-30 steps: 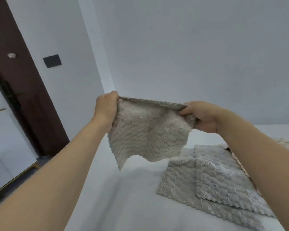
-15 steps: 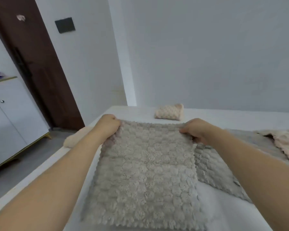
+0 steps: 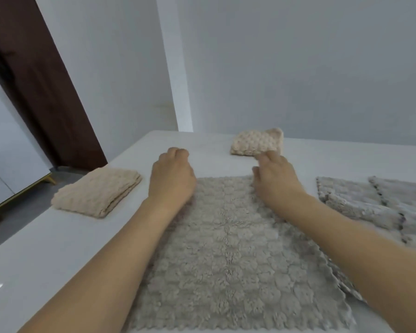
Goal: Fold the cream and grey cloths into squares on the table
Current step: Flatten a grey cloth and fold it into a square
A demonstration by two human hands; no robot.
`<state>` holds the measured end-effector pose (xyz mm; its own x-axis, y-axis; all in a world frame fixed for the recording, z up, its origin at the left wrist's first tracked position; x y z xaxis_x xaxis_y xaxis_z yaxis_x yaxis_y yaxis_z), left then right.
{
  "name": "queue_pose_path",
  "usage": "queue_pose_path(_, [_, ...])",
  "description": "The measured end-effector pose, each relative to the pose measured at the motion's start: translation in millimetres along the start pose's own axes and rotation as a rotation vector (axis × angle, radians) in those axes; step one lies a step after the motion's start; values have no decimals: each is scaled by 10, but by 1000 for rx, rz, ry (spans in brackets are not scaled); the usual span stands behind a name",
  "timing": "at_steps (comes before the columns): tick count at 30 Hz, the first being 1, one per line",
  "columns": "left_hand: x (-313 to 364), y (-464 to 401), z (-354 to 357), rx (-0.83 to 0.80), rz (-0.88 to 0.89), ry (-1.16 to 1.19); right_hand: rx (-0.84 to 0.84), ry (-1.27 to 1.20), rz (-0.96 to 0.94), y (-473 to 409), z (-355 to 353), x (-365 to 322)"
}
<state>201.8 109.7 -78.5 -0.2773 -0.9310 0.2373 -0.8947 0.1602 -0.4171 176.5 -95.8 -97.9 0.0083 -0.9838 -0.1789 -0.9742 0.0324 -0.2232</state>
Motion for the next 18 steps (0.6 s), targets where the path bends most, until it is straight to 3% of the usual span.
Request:
queue_pose_path(3, [266,229,302,-193,114,145,-171,-50,-155,189,369,-449])
queue_pose_path(5, [213,332,642,-397,108,37,-276,-18,-134,198,598,-437])
queue_pose_path(7, [107,325,803,-494,93,-42,-304,-2,-100,144,672,-366])
queue_pose_path(13, [-95,323,815,-540,97,-87,-374,23,-79,161,690,-222])
queue_pose_path(18, [-475,303,765,-553,-58,-87,-415,103,140,234,565,360])
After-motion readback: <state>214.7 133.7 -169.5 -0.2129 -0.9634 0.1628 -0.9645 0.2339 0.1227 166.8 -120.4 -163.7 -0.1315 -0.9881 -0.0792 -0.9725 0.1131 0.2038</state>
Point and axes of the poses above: each hand's wrist, its own y-axis away from the middle knuckle, its own z-axis out of the palm, x = y × z, the point moved 9 cm from there along -y, towards the middle knuckle, and after that the axes turned 4 degrees about -x, right-handed, at the moved point
